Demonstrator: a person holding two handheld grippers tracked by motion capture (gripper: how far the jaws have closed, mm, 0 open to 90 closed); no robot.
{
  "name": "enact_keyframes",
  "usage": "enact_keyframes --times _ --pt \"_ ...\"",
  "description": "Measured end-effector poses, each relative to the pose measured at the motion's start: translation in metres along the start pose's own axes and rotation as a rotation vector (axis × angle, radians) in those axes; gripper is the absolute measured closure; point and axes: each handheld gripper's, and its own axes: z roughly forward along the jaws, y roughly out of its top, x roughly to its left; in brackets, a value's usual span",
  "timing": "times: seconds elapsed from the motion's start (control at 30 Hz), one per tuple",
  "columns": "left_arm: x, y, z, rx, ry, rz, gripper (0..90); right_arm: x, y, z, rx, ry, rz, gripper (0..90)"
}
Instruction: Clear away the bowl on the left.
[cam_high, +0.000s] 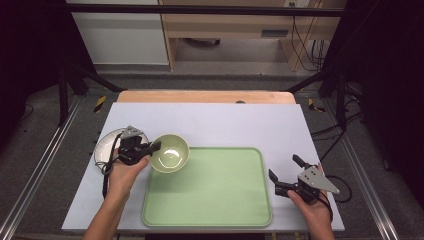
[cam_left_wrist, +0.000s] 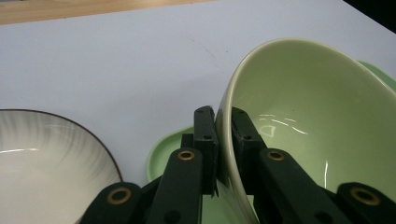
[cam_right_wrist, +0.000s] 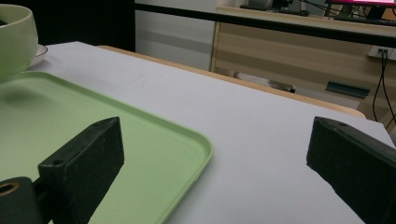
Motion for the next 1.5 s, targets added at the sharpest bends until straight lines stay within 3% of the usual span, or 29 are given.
enact_keyframes --times 0.2,0.77,1.07,1.5 --pt "-0.016 0.0 0.009 0.015 -0.028 0.026 83.2 0.0 0.0 0.0 -0.001 0.0 0.0 4.4" --pt "-0.039 -0.002 0.021 0.033 -0.094 0.047 83.2 0.0 0.0 0.001 0.003 0.0 0.001 4.4" --pt "-0.058 -0.005 0.031 0.063 -0.134 0.081 83.1 0.0 0.0 0.0 0.003 0.002 0.003 4.4" --pt "-0.07 -0.011 0.04 0.108 -0.179 0.119 83.1 -0.001 -0.001 0.0 0.004 0.0 0.001 4.5"
